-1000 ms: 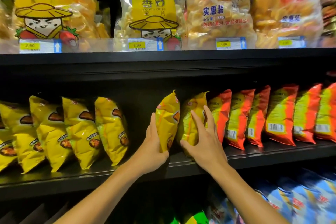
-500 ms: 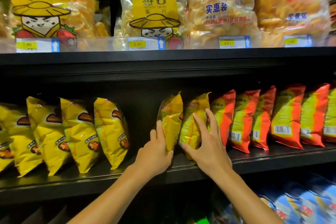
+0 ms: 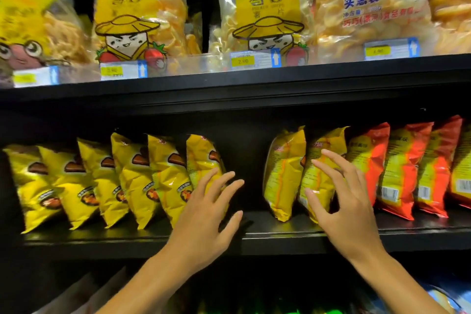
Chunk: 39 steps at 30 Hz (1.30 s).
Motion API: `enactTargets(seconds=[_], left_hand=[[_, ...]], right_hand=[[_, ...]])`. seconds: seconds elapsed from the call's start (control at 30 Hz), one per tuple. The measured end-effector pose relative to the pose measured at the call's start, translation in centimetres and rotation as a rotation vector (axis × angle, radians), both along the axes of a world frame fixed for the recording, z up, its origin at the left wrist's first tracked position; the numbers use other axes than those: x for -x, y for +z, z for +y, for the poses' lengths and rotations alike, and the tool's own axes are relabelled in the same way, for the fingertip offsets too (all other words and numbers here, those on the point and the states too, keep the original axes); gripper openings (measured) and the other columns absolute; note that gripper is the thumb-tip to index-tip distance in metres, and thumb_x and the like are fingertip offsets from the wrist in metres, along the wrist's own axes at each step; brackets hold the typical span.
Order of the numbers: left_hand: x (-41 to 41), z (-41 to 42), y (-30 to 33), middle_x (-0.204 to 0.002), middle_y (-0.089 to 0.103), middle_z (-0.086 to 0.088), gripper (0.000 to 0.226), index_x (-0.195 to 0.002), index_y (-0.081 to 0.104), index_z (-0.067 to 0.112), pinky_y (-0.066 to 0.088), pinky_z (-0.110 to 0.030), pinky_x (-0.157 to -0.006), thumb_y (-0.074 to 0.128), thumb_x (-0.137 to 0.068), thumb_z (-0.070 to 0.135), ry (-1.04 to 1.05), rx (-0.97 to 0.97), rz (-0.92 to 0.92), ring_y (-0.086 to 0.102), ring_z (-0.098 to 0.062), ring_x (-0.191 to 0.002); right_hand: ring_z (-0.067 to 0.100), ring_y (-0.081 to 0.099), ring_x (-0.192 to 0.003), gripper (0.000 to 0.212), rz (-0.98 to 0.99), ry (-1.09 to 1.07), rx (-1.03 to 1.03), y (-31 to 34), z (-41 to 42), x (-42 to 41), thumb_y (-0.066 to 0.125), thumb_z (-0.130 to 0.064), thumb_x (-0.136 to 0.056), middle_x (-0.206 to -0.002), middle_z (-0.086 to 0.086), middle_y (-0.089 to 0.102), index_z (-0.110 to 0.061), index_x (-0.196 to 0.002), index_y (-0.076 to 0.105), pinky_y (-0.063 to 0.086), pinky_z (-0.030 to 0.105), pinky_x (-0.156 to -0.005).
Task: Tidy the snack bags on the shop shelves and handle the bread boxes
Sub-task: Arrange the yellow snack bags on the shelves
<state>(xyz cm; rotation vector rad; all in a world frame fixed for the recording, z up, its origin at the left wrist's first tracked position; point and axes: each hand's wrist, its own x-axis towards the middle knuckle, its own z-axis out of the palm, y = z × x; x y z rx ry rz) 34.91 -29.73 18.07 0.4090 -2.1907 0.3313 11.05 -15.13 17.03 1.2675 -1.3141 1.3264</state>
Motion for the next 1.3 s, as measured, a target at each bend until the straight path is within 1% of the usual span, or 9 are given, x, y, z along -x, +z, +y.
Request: enactTargets(seconds=[0.17,0.27,0.43,0.53,0.77,1.0,1.1,1.23,1.3], left_hand=[[-9.0,-6.0,-3.5,-0.161,0.035,0.015,0.053,-0.150,0.050,0.030,0.019,-0.053,-0.126,0.038,-0.104,0.053,0.052,0.136,0.094,0.022,-0.018,-0.155],[-12.0,-8.7,-6.4,-0.155,0.047,0.010,0.053,-0.144,0.058,0.026,0.018,-0.056,-0.124,0.031,-0.107,0.052,0.080,0.149,0.179,0.037,-0.022,-0.148],[-12.8,-10.1,-9.4,-0.128,0.063,0.002,0.052,-0.137,0.065,0.028,0.030,-0.056,-0.117,0.027,-0.108,0.048,0.110,0.153,0.279,0.056,-0.025,-0.123],[-12.5,-10.5,-9.6,-0.123,0.063,0.000,0.054,-0.133,0.067,0.027,0.033,-0.052,-0.109,0.024,-0.108,0.048,0.123,0.159,0.308,0.055,-0.025,-0.118],[-12.8,-9.9,-9.6,-0.125,0.061,-0.001,0.059,-0.130,0.069,0.026,0.032,-0.048,-0.106,0.020,-0.108,0.049,0.128,0.094,0.273,0.051,-0.028,-0.119],[-13.4,-8.3,-9.2,-0.131,0.055,0.001,0.054,-0.136,0.063,0.026,0.030,-0.049,-0.111,0.028,-0.106,0.051,0.101,-0.064,0.216,0.050,-0.029,-0.125],[-12.8,-4.4,-8.1,-0.142,0.049,0.001,0.052,-0.144,0.056,0.022,0.030,-0.048,-0.116,0.044,-0.098,0.044,-0.069,-0.140,0.335,0.042,-0.025,-0.137],[-11.2,5.1,-6.3,-0.155,0.034,0.028,0.063,-0.156,0.034,0.036,0.026,-0.022,-0.121,0.055,-0.098,0.047,-0.472,-0.433,0.410,0.030,-0.001,-0.148],[-10.4,9.0,-6.3,-0.161,0.030,0.026,0.076,-0.160,0.021,0.040,0.026,-0.032,-0.123,0.058,-0.095,0.053,-0.647,-0.640,0.440,0.028,-0.002,-0.151]], right_hand=[[0.009,0.043,-0.143,0.058,0.131,0.130,-0.153,0.8,-2.8,-7.0,0.071,-0.033,-0.093,-0.154,-0.010,0.045,-0.022,-0.147,0.053,0.028,0.010,-0.115],[0.001,0.031,-0.148,0.068,0.087,0.138,-0.327,1.1,-6.3,-10.9,0.068,-0.042,-0.095,-0.160,-0.019,0.032,-0.031,-0.156,0.038,0.033,0.020,-0.119],[0.015,0.034,-0.147,0.102,-0.189,0.139,-0.518,1.9,-11.4,-14.7,0.070,-0.047,-0.093,-0.166,-0.014,0.014,-0.043,-0.161,-0.007,0.045,0.044,-0.113],[0.023,0.048,-0.137,0.113,-0.260,0.055,-0.560,1.7,-12.8,-15.5,0.072,-0.044,-0.093,-0.162,-0.006,0.023,-0.043,-0.159,-0.020,0.050,0.046,-0.106],[0.027,0.054,-0.134,0.106,-0.283,-0.042,-0.497,1.5,-11.7,-16.0,0.071,-0.035,-0.096,-0.159,-0.008,0.040,-0.053,-0.156,-0.015,0.050,0.053,-0.105],[0.013,0.052,-0.135,0.097,-0.192,-0.046,-0.307,1.3,-4.5,-17.3,0.073,-0.035,-0.095,-0.156,-0.013,0.045,-0.047,-0.162,0.005,0.056,0.040,-0.096],[0.007,0.052,-0.134,0.089,-0.173,-0.037,-0.222,0.0,-0.9,-18.0,0.077,-0.035,-0.091,-0.152,-0.015,0.051,-0.042,-0.161,0.022,0.055,0.035,-0.097],[0.006,0.050,-0.138,0.087,-0.112,0.007,-0.134,-2.6,2.8,-19.4,0.081,-0.024,-0.085,-0.152,-0.015,0.050,-0.036,-0.158,0.034,0.050,0.029,-0.106],[0.007,0.048,-0.140,0.086,-0.075,0.048,-0.114,-4.2,4.2,-20.1,0.082,-0.020,-0.084,-0.152,-0.011,0.050,-0.028,-0.158,0.039,0.049,0.031,-0.108]])
